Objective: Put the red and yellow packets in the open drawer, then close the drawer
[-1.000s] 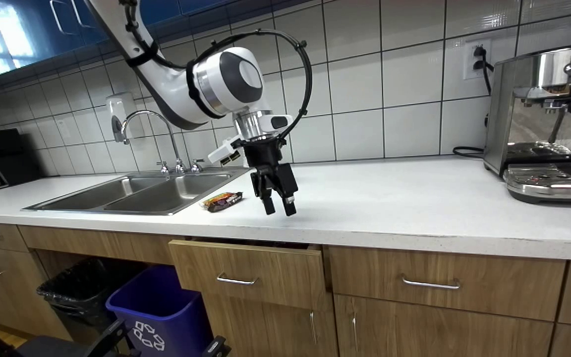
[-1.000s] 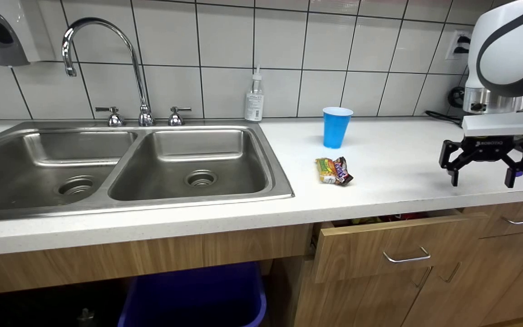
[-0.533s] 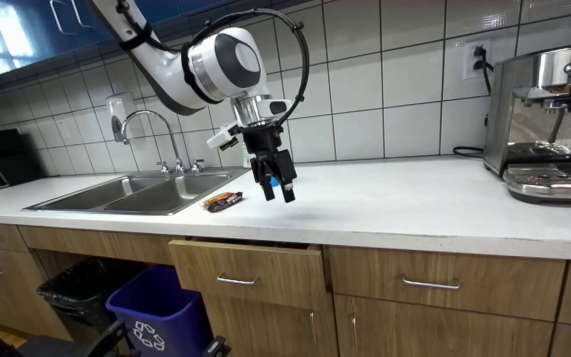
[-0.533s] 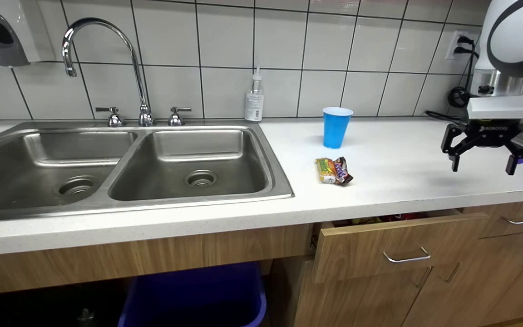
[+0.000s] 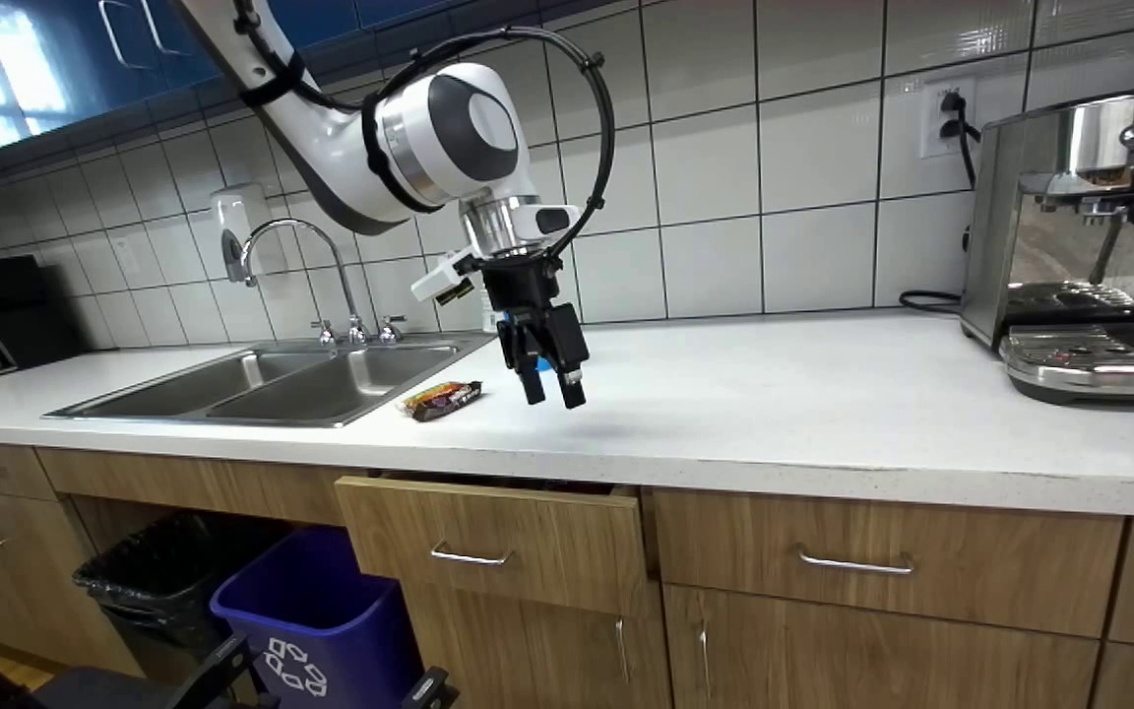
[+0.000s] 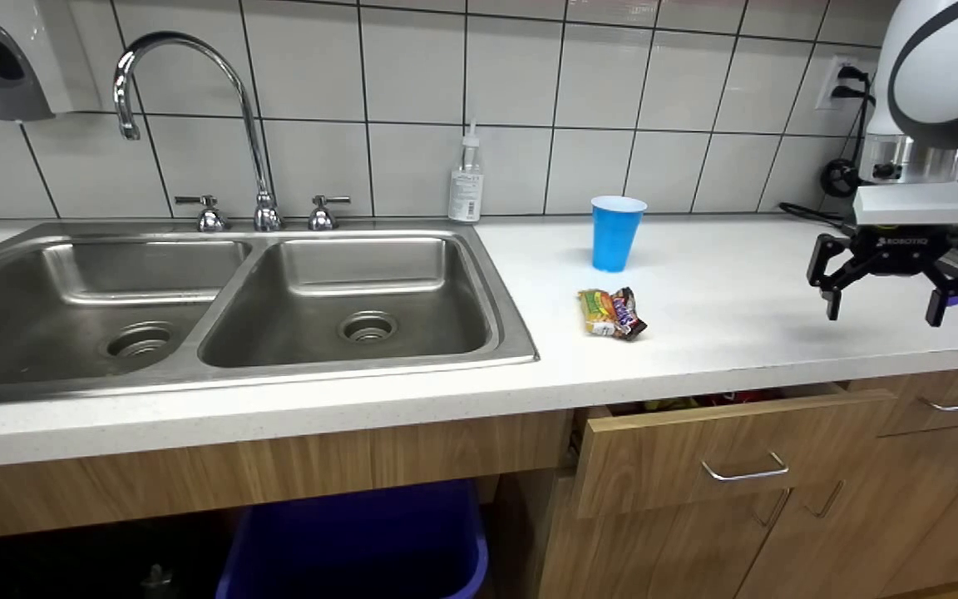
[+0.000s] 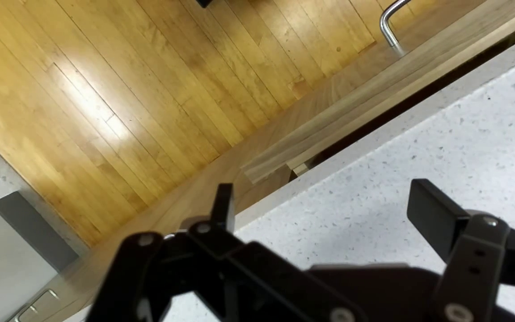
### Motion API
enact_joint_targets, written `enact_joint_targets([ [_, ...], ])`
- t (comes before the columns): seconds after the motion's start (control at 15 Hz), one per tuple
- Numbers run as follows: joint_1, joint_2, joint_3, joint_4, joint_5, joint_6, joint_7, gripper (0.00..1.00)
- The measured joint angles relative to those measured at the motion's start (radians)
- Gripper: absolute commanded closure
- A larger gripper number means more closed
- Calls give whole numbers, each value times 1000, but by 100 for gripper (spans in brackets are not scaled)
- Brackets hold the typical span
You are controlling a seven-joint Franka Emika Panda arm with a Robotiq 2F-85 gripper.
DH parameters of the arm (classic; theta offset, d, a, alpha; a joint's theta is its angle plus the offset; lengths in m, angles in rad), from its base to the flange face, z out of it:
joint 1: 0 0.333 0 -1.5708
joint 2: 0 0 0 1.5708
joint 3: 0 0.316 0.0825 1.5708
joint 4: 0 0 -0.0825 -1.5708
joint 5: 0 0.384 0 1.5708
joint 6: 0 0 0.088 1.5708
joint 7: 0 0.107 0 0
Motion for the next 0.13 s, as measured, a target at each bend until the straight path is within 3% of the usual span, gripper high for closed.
enact_joint_targets([
  [0.13, 0, 0, 0, 0, 0, 0, 0, 0],
])
